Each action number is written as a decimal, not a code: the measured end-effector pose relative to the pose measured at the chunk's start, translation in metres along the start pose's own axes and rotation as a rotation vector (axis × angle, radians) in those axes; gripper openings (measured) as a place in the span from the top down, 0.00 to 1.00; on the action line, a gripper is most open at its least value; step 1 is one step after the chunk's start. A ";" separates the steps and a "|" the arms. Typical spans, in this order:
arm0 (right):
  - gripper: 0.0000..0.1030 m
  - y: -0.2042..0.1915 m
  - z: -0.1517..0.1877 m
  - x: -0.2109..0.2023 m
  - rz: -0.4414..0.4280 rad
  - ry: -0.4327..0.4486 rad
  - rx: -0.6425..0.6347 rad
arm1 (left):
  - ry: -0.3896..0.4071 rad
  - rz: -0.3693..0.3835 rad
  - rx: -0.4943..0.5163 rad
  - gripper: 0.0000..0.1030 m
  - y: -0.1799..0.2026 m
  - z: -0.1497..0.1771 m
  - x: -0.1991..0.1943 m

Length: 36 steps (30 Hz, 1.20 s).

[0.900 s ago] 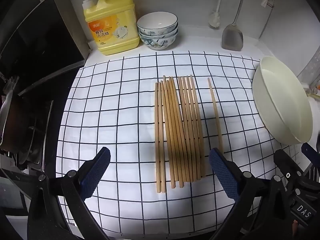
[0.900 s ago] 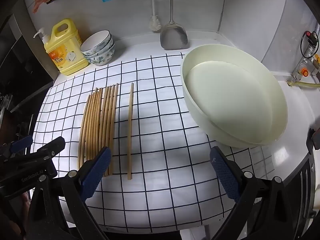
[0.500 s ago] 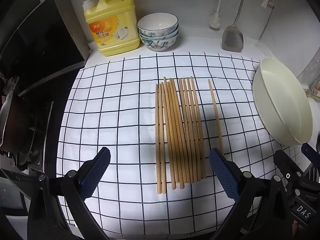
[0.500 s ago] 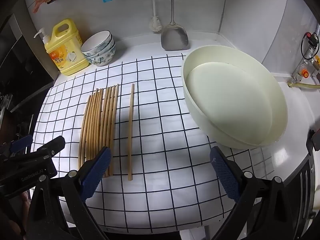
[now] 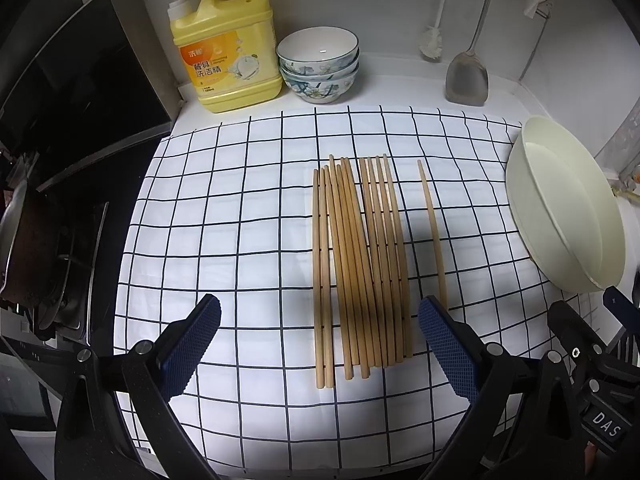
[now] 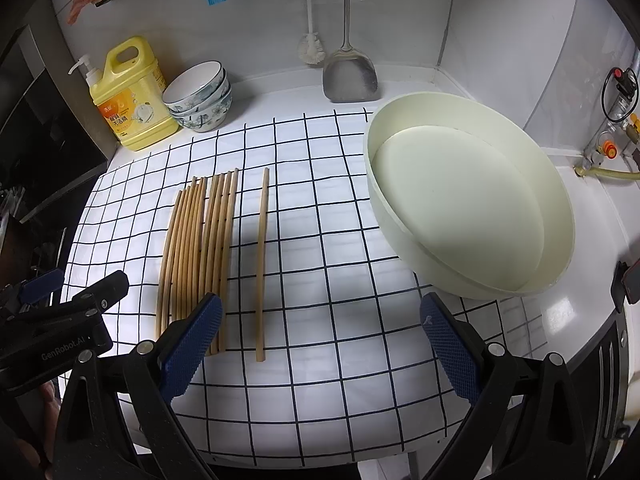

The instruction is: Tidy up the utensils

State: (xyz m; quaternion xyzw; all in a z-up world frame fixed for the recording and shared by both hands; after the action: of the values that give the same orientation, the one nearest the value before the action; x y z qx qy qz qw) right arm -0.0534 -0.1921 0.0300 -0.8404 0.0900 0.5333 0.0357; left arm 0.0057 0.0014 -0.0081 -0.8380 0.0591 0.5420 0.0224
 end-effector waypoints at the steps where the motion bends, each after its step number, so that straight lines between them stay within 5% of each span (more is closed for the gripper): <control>1: 0.08 0.000 0.000 0.001 0.000 0.000 -0.001 | 0.000 0.000 0.000 0.06 0.000 0.000 0.000; 36: 0.08 -0.002 0.002 0.001 -0.003 0.003 0.000 | 0.004 -0.001 -0.004 0.06 -0.007 -0.001 -0.002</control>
State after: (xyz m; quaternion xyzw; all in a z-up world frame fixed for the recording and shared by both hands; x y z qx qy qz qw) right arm -0.0547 -0.1898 0.0277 -0.8413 0.0888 0.5320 0.0365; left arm 0.0068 0.0087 -0.0062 -0.8392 0.0575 0.5403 0.0211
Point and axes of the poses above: each gripper's, at about its wrist camera, not at the fingertips, and x roughly the way its jaws point, y to its right, z to its underside, the point moved 1 cm from there along x, roughly the way its jaws point, and after that the axes turned 4 degrees about z, right-handed, at the moved point
